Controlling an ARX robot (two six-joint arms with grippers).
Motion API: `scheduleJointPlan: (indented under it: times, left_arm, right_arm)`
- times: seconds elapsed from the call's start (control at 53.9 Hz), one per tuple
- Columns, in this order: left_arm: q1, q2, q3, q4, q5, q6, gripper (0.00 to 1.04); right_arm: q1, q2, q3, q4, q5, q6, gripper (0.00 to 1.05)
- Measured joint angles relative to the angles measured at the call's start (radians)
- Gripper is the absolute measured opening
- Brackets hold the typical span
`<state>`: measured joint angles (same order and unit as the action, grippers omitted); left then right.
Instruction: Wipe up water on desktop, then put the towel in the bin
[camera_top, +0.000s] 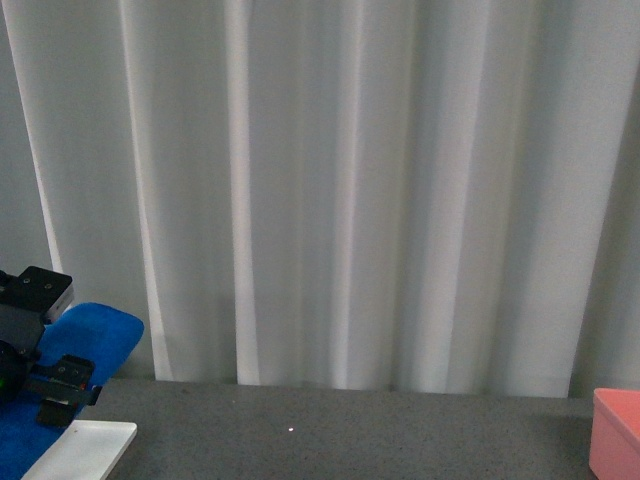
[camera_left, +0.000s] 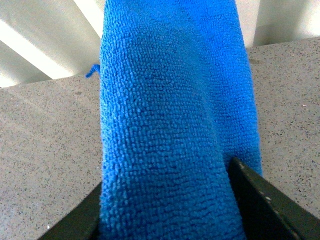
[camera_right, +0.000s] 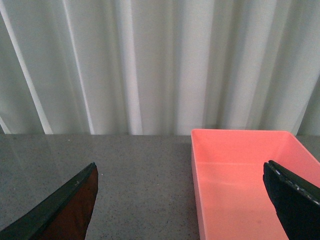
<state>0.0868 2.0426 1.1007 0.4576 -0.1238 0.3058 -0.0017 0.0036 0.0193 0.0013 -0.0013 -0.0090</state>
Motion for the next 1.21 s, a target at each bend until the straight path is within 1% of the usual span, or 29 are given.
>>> scheduleJointPlan:
  times: [0.037, 0.074, 0.222, 0.278, 0.334, 0.371, 0.445, 0.538, 0.667, 0.816, 0.834, 0.89, 0.927, 1.001, 1.02, 1.094, 1.131, 1.205]
  left_arm:
    - [0.0, -0.008, -0.005, 0.0, -0.001, 0.001, 0.54]
    - [0.0, -0.014, -0.007, 0.0, -0.002, 0.002, 0.49]
    - [0.002, -0.042, -0.02, 0.007, 0.024, 0.003, 0.24]
    - [0.002, -0.045, -0.02, 0.007, 0.024, 0.003, 0.17]
    - [0.003, -0.05, -0.024, 0.005, 0.032, -0.001, 0.08]
    - [0.003, -0.055, -0.026, 0.001, 0.039, -0.004, 0.05]
    - [0.004, -0.071, -0.034, -0.002, 0.06, -0.013, 0.05]
    - [0.006, -0.111, -0.05, -0.016, 0.111, -0.034, 0.05]
    - [0.01, -0.192, -0.07, -0.034, 0.231, -0.092, 0.05]
    - [0.006, -0.292, -0.087, -0.05, 0.334, -0.176, 0.05]
    - [0.004, -0.309, -0.092, -0.053, 0.352, -0.195, 0.05]
    - [-0.016, -0.388, -0.128, -0.053, 0.447, -0.253, 0.05]
    - [-0.04, -0.442, -0.161, -0.037, 0.515, -0.292, 0.05]
    - [-0.09, -0.516, -0.214, 0.012, 0.617, -0.341, 0.05]
    - [-0.098, -0.526, -0.222, 0.02, 0.629, -0.352, 0.05]
    - [-0.177, -0.589, -0.278, 0.087, 0.705, -0.406, 0.05]
    - [-0.244, -0.613, -0.31, 0.124, 0.72, -0.437, 0.05]
    - [-0.358, -0.61, -0.347, 0.167, 0.692, -0.467, 0.05]
  right_arm:
    - [0.0, 0.0, 0.0, 0.0, 0.0, 0.0, 0.98]
    - [0.0, 0.0, 0.0, 0.0, 0.0, 0.0, 0.98]
    - [0.0, 0.0, 0.0, 0.0, 0.0, 0.0, 0.98]
    - [0.0, 0.0, 0.0, 0.0, 0.0, 0.0, 0.98]
    - [0.0, 0.0, 0.0, 0.0, 0.0, 0.0, 0.98]
    - [0.0, 0.0, 0.0, 0.0, 0.0, 0.0, 0.98]
    - [0.0, 0.0, 0.0, 0.0, 0.0, 0.0, 0.98]
    - [0.0, 0.0, 0.0, 0.0, 0.0, 0.0, 0.98]
    - [0.0, 0.0, 0.0, 0.0, 0.0, 0.0, 0.98]
    - [0.0, 0.0, 0.0, 0.0, 0.0, 0.0, 0.98]
    - [0.0, 0.0, 0.0, 0.0, 0.0, 0.0, 0.98]
    - [0.0, 0.0, 0.0, 0.0, 0.0, 0.0, 0.98]
    - [0.0, 0.0, 0.0, 0.0, 0.0, 0.0, 0.98]
    - [0.0, 0.0, 0.0, 0.0, 0.0, 0.0, 0.98]
    - [0.0, 0.0, 0.0, 0.0, 0.0, 0.0, 0.98]
    - [0.0, 0.0, 0.0, 0.0, 0.0, 0.0, 0.98]
    - [0.0, 0.0, 0.0, 0.0, 0.0, 0.0, 0.98]
    - [0.0, 0.0, 0.0, 0.0, 0.0, 0.0, 0.98]
